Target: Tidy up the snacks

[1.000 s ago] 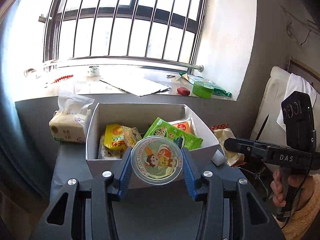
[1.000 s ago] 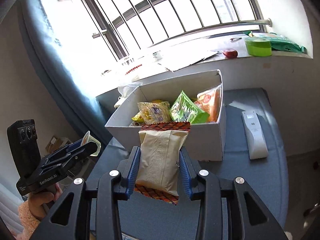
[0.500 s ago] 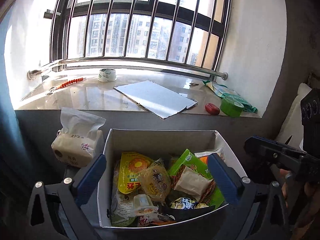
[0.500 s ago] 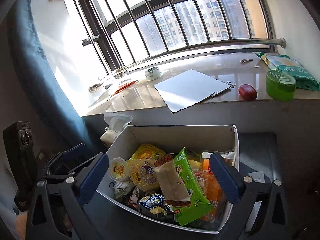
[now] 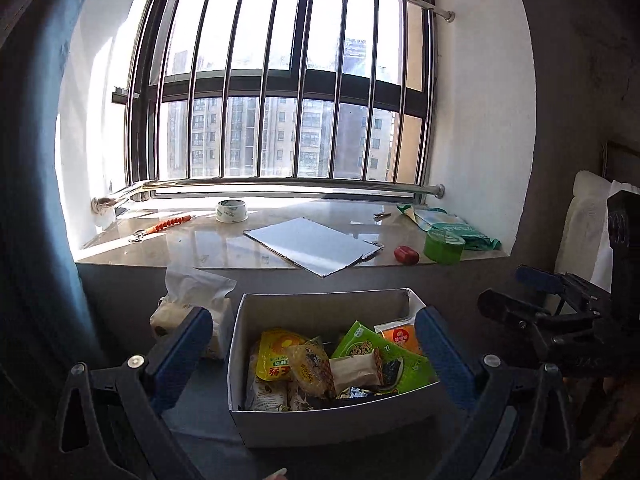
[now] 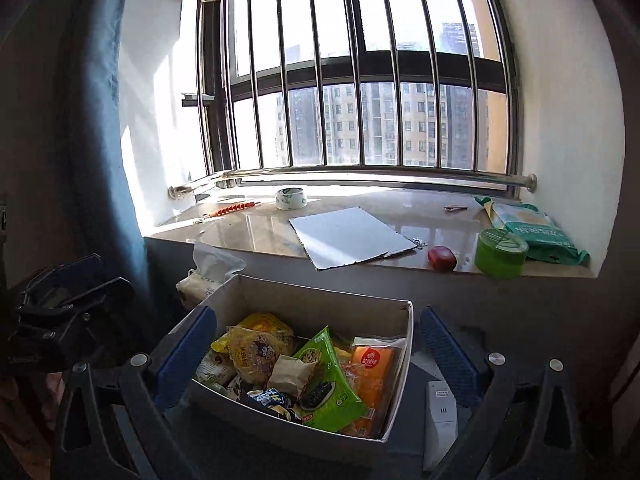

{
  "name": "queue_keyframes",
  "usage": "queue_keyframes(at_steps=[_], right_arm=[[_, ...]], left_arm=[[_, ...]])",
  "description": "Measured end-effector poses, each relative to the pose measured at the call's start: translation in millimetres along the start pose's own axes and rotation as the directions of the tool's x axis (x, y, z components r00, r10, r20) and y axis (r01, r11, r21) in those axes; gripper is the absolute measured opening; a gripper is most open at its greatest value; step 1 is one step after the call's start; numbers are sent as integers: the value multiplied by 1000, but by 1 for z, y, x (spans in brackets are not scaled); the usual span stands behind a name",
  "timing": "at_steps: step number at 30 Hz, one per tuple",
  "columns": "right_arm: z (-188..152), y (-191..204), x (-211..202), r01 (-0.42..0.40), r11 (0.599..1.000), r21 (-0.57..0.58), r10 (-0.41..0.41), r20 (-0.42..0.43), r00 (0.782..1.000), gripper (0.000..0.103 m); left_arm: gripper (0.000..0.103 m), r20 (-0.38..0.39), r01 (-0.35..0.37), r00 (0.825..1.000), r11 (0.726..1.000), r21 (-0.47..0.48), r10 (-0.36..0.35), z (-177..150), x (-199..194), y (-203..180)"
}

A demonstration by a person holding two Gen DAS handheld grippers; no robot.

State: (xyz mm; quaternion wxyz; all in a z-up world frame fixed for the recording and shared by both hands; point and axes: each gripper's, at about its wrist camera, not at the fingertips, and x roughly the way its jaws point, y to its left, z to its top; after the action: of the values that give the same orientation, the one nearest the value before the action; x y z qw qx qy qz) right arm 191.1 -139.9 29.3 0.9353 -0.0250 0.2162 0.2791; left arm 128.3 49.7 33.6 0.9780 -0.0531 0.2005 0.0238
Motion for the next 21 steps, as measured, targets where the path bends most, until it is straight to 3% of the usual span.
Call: queue_keyframes(at_steps=[3,8,14,21], right_arm=[[-1,1,-17,-11,1000,17,11,-18,1000,103],[-6,2,-59,-60,998,37,59,22,998,103],[-35,1,-108,-81,993,87,81,6,997,103],[-82,-3,-151,-22,989,145,29,-47,998,103]], left_arm=[[103,-9,13,1000,1000,-1,-13,-2,-18,-11],[103,-17,7,1000,1000,-4,-7,-16,-55,-28],[103,-55,15,998,998,-62,-19,-47,-97,-36],[103,-85,9,996,994,-111,-18,-78,-132,-40]])
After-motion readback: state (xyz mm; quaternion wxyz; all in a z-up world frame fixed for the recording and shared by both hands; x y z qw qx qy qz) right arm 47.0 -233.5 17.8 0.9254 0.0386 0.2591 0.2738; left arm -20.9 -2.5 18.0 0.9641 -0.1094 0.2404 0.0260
